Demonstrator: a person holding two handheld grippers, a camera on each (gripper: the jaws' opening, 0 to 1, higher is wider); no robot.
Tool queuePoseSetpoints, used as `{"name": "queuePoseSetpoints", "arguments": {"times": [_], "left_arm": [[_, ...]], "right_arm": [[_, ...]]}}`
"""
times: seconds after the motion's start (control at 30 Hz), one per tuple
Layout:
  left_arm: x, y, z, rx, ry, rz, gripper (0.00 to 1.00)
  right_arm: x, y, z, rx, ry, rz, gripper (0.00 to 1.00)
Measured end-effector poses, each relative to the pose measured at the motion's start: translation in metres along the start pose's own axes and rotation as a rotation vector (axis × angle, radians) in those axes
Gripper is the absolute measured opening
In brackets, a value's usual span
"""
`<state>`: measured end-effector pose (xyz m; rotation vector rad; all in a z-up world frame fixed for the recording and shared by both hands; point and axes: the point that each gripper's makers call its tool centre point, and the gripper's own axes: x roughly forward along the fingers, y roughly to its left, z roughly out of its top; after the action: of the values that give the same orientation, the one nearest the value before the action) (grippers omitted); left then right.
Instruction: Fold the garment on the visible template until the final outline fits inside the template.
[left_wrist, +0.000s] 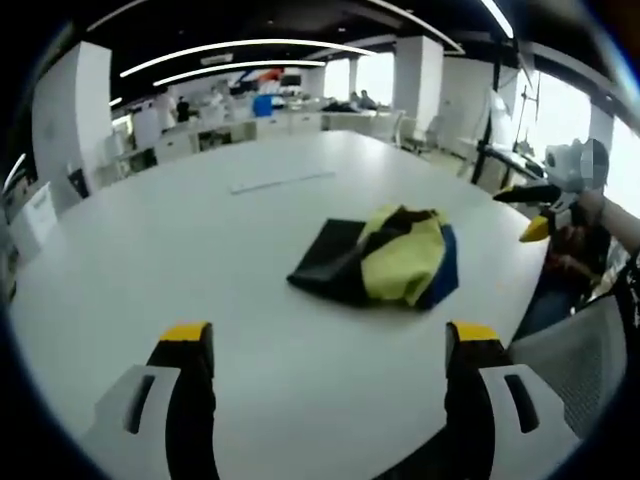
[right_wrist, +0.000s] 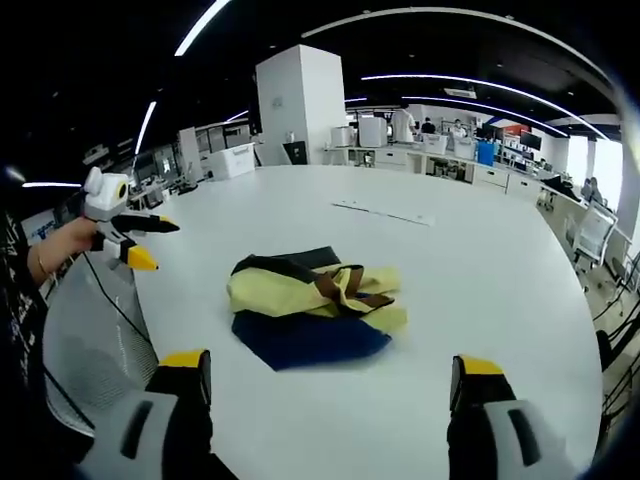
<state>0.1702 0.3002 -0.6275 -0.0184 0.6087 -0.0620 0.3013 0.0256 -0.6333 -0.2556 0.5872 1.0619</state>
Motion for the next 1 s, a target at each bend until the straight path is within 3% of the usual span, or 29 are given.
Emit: {"name": "queuePoseSetpoints", "arguments": {"times": [1.0], "left_arm": [[0.0003, 0.0006, -0.0007, 0.016, 0.014, -0.012, 0.87]], "right_arm": [[0.0001, 0.0018, 0.0033, 0.017, -0.020, 0.017, 1.00]]}}
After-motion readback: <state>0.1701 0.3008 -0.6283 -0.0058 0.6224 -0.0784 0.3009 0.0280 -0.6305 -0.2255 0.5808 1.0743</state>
